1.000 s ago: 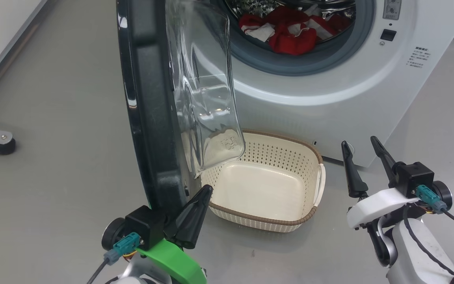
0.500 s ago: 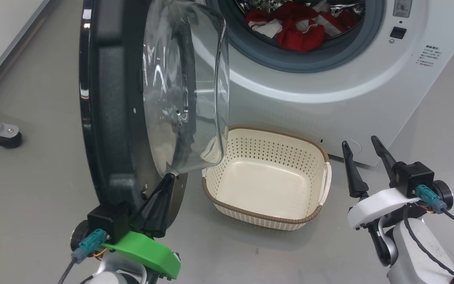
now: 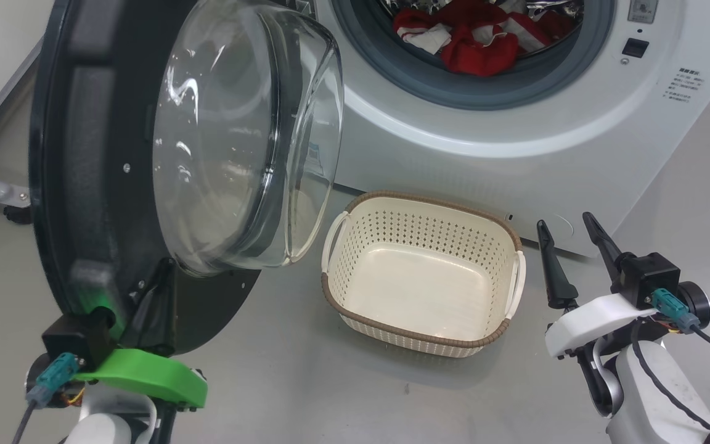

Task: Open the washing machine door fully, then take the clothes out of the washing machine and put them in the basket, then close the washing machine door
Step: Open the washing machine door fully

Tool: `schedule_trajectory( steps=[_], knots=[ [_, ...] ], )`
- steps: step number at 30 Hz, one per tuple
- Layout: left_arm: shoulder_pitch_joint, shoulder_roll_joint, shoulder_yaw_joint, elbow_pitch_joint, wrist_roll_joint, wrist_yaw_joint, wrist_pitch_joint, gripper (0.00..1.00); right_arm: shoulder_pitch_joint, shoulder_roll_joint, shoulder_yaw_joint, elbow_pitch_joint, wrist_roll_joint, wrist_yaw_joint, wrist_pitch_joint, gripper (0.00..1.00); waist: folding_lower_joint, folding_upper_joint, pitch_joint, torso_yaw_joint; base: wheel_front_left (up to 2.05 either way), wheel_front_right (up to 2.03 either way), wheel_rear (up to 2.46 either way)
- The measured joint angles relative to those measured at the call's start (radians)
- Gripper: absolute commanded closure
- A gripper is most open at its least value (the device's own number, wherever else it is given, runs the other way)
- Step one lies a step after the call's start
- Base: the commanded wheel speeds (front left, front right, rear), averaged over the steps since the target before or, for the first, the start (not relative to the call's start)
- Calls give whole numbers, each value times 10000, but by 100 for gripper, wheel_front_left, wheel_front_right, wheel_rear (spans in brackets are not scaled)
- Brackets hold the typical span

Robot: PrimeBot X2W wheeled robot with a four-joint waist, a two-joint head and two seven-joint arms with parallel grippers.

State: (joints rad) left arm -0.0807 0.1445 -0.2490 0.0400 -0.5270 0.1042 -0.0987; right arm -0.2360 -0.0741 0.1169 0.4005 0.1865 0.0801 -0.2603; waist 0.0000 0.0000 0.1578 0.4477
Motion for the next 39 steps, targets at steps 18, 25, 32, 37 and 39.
schedule_trajectory(
  steps=[18, 25, 32, 37, 39],
  knots=[
    [-995, 372, 1774, 1714, -566, 48, -708, 100, -47, 40, 163, 113, -134, 115, 0, 0, 0, 0, 218, -203, 0, 0, 0],
    [-1465, 539, 2272, 2495, -725, 50, -920, 100, -221, 23, 100, 146, -138, 151, 0, 0, 0, 0, 357, -319, 0, 0, 0],
    [-1685, 685, 2671, 3181, -802, 50, -1114, 100, -222, 15, 59, 138, -228, 155, 0, 0, 0, 0, 404, -367, 0, 0, 0],
    [-1755, 811, 2807, 3499, -800, 52, -1227, 100, -224, 15, 17, 119, -236, 155, 0, 0, 0, 0, 437, -384, 0, 0, 0],
    [-1790, 819, 2807, 3547, -798, 52, -1237, 100, -224, 15, 10, 119, -236, 157, 0, 0, 0, 0, 443, -383, 0, 0, 0]
  ],
)
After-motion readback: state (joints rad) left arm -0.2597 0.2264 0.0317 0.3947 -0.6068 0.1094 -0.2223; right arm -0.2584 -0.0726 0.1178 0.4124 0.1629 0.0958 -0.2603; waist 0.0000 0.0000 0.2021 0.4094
